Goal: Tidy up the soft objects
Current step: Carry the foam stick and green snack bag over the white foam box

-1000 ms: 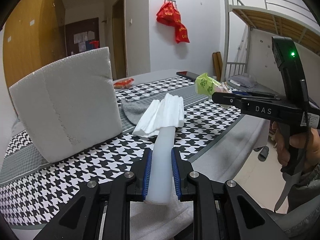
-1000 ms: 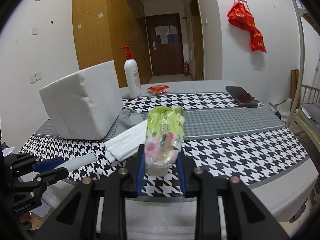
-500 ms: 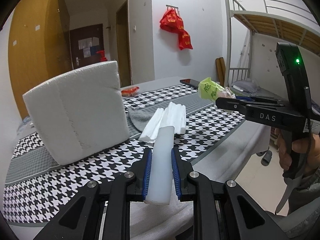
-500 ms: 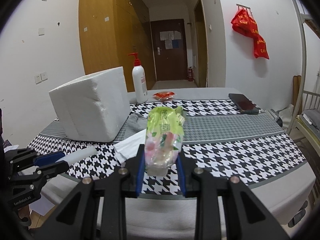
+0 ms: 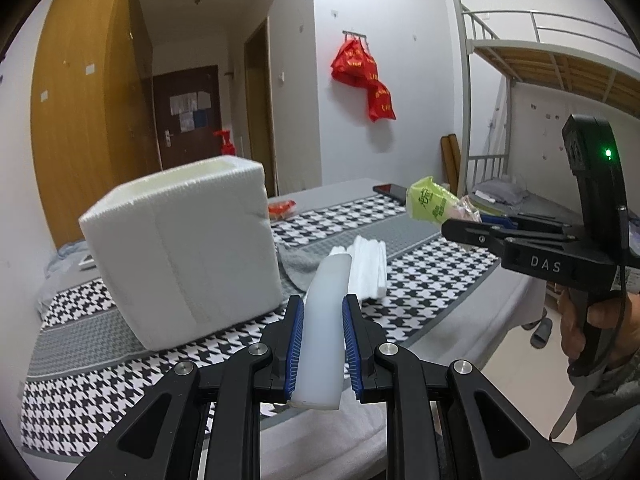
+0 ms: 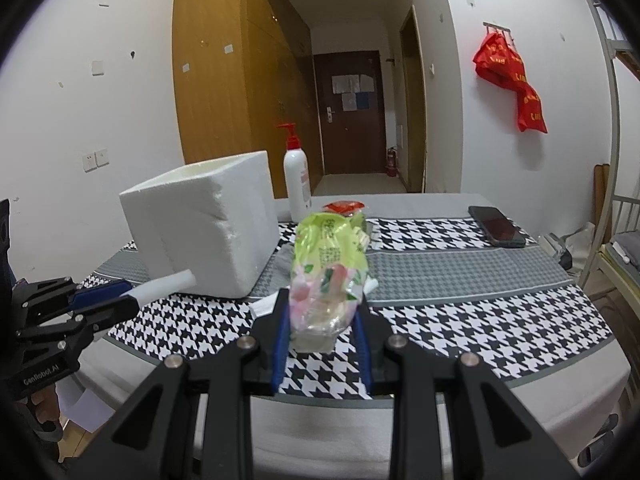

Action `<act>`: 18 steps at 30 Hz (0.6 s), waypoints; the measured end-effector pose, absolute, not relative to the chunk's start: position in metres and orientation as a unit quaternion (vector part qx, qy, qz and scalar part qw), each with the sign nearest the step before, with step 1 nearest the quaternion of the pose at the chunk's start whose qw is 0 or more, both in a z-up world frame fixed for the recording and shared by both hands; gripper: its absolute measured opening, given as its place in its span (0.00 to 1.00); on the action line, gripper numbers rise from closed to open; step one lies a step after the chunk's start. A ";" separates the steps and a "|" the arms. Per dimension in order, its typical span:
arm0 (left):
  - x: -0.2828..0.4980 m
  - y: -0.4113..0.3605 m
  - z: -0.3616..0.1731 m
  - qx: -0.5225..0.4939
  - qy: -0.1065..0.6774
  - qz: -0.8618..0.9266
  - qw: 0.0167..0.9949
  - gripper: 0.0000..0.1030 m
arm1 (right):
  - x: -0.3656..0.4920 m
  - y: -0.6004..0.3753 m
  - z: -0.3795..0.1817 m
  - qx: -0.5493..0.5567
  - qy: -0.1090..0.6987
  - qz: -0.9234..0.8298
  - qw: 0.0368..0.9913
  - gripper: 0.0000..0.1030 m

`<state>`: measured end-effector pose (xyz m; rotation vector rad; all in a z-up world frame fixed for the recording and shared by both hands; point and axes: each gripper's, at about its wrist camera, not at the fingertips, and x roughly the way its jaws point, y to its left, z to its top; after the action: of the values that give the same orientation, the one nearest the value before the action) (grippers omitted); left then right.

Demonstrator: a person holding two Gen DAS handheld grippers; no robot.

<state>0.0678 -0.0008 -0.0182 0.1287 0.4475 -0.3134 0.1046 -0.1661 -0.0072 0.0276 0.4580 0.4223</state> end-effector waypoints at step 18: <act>0.062 0.023 0.005 0.053 0.189 -0.098 0.976 0.21 | 0.109 -0.133 0.007 -0.005 0.208 0.268 0.941 0.32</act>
<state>0.0622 0.0234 0.0045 0.1073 0.3804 -0.1986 0.1091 -0.1328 0.0067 -0.0111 0.4235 0.5467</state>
